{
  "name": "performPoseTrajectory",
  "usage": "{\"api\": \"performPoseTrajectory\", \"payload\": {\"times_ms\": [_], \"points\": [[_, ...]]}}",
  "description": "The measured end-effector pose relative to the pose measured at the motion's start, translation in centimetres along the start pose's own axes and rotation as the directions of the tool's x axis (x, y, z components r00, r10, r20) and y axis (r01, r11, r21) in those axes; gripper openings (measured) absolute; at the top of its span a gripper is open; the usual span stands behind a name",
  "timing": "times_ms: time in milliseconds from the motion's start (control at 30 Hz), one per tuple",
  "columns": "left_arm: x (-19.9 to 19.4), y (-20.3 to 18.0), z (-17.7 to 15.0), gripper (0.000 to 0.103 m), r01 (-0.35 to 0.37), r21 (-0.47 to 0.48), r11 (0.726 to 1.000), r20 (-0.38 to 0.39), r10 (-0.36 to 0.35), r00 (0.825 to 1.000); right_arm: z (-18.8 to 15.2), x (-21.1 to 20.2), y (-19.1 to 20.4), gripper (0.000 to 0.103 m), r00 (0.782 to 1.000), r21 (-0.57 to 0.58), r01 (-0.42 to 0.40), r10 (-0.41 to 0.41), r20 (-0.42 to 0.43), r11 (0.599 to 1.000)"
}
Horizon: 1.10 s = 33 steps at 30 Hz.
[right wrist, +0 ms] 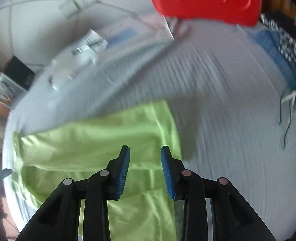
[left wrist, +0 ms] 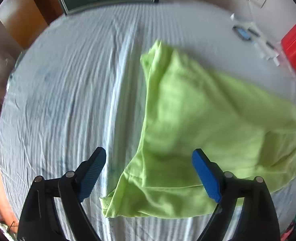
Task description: Fold clothes
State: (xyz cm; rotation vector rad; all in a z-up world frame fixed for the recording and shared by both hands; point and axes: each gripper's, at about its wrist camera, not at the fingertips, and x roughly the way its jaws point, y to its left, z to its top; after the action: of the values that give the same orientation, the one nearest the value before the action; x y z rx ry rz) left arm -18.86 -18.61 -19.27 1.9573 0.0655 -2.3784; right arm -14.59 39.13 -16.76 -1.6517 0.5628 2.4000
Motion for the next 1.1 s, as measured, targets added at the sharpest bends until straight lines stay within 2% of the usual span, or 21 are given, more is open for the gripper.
{"api": "performPoseTrajectory", "payload": {"times_ms": [100, 167, 267, 367, 567, 700, 767, 800, 833, 867, 900, 933, 967, 1000, 1100], "points": [[0.0, 1.0, -0.5, 0.091, 0.009, -0.041, 0.999, -0.017, -0.01, 1.0, -1.0, -0.5, -1.3, 0.028, 0.996, 0.016, 0.077, -0.077, -0.037, 0.997], [-1.6, 1.9, -1.2, 0.091, 0.024, -0.064, 0.998, 0.03, -0.022, 0.999, -1.7, -1.8, -1.9, 0.028, 0.993, 0.012, 0.113, -0.112, -0.037, 0.994], [-3.6, 2.8, -2.6, 0.091, 0.051, -0.103, 0.993, 0.095, -0.041, 0.995, -3.9, -4.6, -1.6, 0.033, 1.0, -0.016, 0.003, -0.003, 0.005, 1.0], [-3.5, 3.2, -4.1, 0.091, 0.028, -0.144, 0.989, 0.092, -0.015, 0.996, -6.7, -5.8, -0.5, 0.041, 0.998, -0.064, -0.054, 0.056, 0.015, 0.996], [-2.0, 4.1, -7.1, 0.091, 0.036, -0.207, 0.978, 0.064, -0.024, 0.998, -11.0, -6.0, -1.6, 0.048, 0.999, -0.032, -0.039, 0.04, 0.009, 0.999], [-0.8, 3.2, -7.5, 0.093, 0.046, -0.176, 0.983, 0.051, -0.037, 0.998, -12.2, -5.5, -2.6, 0.049, 1.0, -0.007, -0.029, 0.029, -0.002, 1.0], [-0.8, 2.2, -7.2, 0.091, 0.012, -0.134, 0.991, 0.046, -0.006, 0.999, -12.3, -4.9, -2.3, 0.05, 1.0, -0.001, -0.03, 0.03, 0.003, 1.0], [-1.0, 1.8, -7.0, 0.076, 0.01, -0.111, 0.994, 0.051, -0.004, 0.999, -12.4, -4.8, -2.1, 0.05, 0.999, -0.006, -0.032, 0.032, 0.006, 0.999], [-1.3, 1.5, -6.9, 0.066, 0.017, -0.094, 0.995, 0.054, -0.012, 0.998, -12.4, -4.3, -1.4, 0.05, 1.0, -0.031, -0.014, 0.014, 0.009, 0.999], [-1.5, 1.1, -6.7, 0.037, 0.017, -0.083, 0.996, 0.051, -0.013, 0.999, -12.4, -3.7, -0.7, 0.049, 1.0, -0.065, 0.022, -0.023, -0.003, 0.998], [-1.7, 0.7, -6.6, 0.011, 0.014, -0.075, 0.997, 0.046, -0.01, 0.999, -12.5, -3.1, 0.1, 0.04, 0.998, -0.1, 0.061, -0.063, -0.016, 0.993], [-1.8, 0.4, -6.4, 0.01, 0.011, -0.066, 0.998, 0.041, -0.008, 0.999, -12.6, -2.8, 1.0, 0.036, 0.995, -0.136, 0.096, -0.1, -0.021, 0.986], [-1.9, 0.1, -6.3, 0.01, 0.004, -0.053, 0.999, 0.038, -0.002, 0.999, -12.8, -2.7, 2.0, 0.015, 0.991, -0.172, 0.129, -0.135, -0.023, 0.977], [-2.0, 0.2, -6.2, 0.01, 0.002, -0.048, 0.999, 0.035, -0.001, 0.999, -12.9, -2.5, 2.9, 0.008, 0.985, -0.208, 0.162, -0.171, -0.025, 0.965], [-2.5, 0.9, -6.1, 0.009, 0.014, -0.06, 0.998, 0.035, -0.012, 0.999, -13.1, -4.0, 3.8, 0.008, 0.983, -0.212, 0.177, -0.183, -0.006, 0.961]]}}
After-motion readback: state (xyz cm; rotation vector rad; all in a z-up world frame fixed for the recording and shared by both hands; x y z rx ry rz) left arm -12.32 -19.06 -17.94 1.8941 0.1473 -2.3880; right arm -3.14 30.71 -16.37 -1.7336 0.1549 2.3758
